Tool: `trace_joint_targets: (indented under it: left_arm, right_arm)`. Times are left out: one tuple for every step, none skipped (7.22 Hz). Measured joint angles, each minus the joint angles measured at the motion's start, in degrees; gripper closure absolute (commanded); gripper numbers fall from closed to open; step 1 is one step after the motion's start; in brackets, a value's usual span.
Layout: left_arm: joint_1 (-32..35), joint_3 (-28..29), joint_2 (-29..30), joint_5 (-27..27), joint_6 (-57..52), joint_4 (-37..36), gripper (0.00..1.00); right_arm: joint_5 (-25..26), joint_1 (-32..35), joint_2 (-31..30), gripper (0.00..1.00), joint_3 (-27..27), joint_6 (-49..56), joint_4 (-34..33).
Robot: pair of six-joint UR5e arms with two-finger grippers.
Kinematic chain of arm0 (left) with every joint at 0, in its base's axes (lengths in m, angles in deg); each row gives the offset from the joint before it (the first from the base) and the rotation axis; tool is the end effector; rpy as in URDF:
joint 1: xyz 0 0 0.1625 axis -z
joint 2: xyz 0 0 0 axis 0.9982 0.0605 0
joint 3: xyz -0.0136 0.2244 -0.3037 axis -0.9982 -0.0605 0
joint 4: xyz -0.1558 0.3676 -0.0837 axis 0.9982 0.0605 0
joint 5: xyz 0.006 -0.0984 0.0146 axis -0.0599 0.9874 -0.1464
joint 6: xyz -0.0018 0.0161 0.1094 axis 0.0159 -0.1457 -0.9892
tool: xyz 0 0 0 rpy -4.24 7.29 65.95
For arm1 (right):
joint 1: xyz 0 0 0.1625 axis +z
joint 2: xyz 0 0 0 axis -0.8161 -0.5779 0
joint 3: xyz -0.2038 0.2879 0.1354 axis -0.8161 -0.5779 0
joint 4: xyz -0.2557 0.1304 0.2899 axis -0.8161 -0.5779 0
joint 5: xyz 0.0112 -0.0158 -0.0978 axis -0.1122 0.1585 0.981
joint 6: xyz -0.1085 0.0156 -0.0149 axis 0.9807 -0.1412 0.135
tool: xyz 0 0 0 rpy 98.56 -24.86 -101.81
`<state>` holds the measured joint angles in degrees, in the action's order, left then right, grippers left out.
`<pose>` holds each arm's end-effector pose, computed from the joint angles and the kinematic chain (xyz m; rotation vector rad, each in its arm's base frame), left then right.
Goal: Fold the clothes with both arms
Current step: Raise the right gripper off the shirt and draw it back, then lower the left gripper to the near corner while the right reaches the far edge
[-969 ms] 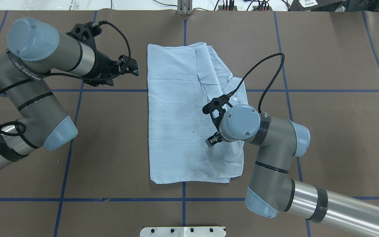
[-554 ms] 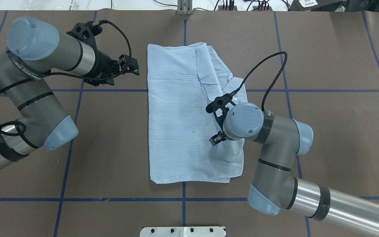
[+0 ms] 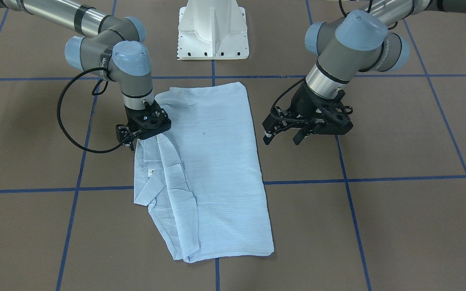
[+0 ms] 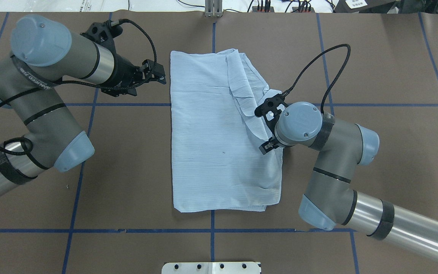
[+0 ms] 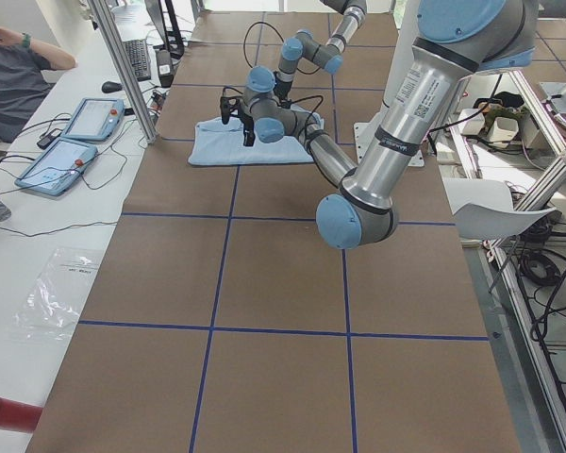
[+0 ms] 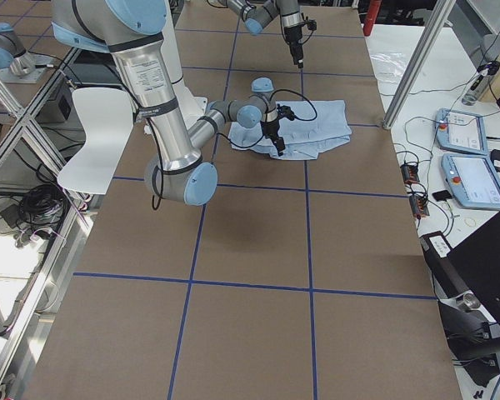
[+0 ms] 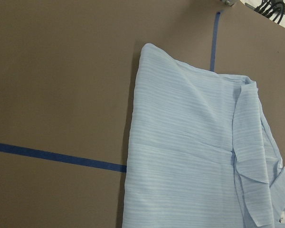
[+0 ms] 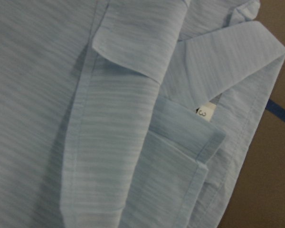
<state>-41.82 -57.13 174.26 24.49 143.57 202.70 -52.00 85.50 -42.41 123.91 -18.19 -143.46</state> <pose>0.3833 -0.5035 0.1961 0.1788 1.1770 -0.3052 -0.4876 -0.4323 0.3140 0.3939 -0.5756 -0.4380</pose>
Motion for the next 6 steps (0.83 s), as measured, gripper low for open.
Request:
trace_joint_targets:
  left_arm:
    - [-0.03,0.0,0.29,0.0,0.0,-0.03,0.0]
    - [-0.03,-0.06,0.64,-0.02,0.0,-0.14,0.0]
    - [-0.01,-0.19,0.98,-0.06,0.0,-0.27,0.0]
    - [0.12,-0.34,1.08,-0.08,0.0,-0.33,0.0]
    - [0.32,-0.4,1.09,-0.05,0.0,-0.35,0.0]
    - [0.47,-0.42,1.02,0.01,0.0,-0.36,0.0]
  right_arm:
    - [-1.41,2.25,-1.17,0.0,0.0,1.82,0.14]
    - [-3.24,5.03,-2.5,0.0,0.0,3.99,0.27]
    - [-5.05,7.46,-3.4,0.0,0.0,5.49,0.38]
    - [-6.89,9.27,-3.51,0.0,0.15,6.2,0.46]
    - [-8.17,10.29,-2.88,0.0,0.34,6.35,0.51]
    - [-8.83,10.67,-1.78,0.0,0.46,6.25,0.53]
